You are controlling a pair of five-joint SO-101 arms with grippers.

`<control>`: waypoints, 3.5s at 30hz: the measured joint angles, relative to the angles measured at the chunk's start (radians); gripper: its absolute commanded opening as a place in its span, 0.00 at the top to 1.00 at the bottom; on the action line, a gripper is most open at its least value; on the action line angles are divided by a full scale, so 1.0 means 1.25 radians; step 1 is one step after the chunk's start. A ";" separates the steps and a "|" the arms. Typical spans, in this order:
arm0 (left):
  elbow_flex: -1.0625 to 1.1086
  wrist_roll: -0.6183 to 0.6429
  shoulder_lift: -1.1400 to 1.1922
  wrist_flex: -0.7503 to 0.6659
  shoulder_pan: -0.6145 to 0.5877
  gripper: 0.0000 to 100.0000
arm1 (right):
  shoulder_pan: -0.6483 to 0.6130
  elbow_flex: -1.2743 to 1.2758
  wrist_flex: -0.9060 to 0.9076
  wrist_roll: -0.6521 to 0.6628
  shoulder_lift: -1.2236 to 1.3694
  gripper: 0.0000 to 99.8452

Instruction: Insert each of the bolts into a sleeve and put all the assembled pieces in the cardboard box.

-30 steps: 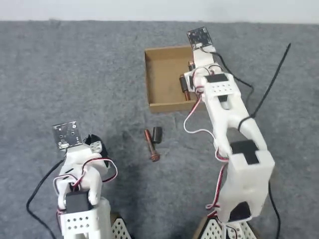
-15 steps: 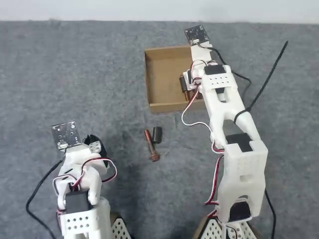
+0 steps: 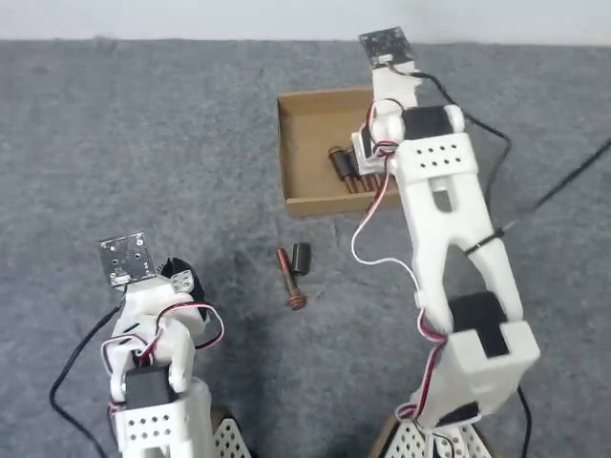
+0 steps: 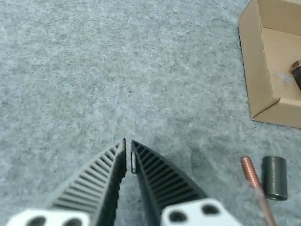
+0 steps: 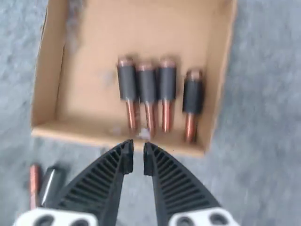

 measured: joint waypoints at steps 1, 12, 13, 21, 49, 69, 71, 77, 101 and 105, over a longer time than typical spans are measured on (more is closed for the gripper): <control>0.000 0.000 0.000 0.000 0.000 0.99 | -0.006 0.000 0.033 -0.006 -0.012 0.99; 0.000 0.000 0.000 0.000 0.000 0.99 | -0.049 0.034 0.318 -0.015 -0.180 0.99; 0.000 0.000 0.000 0.000 0.000 0.99 | -0.055 0.064 0.318 -0.015 -0.201 0.99; 0.000 0.000 0.000 0.000 0.000 0.99 | -0.151 0.410 0.206 -0.015 -0.416 0.99; 0.000 0.000 0.000 0.000 0.000 0.99 | -0.355 0.687 -0.261 -0.178 -0.291 0.88; 0.000 0.000 0.000 0.000 0.000 0.99 | -0.347 0.419 -0.266 -0.178 0.069 0.91; 0.000 0.000 0.000 0.000 0.000 0.99 | -0.345 0.399 -0.266 -0.178 0.097 0.91; 0.000 0.000 0.000 0.000 0.000 0.99 | -0.329 0.349 -0.265 -0.179 0.161 0.98; 0.000 0.000 0.000 0.000 0.000 0.99 | -0.157 0.436 -0.016 -0.179 -0.113 0.99; 0.000 0.000 0.000 0.000 0.000 0.99 | -0.112 0.540 -0.034 -0.179 -0.218 0.99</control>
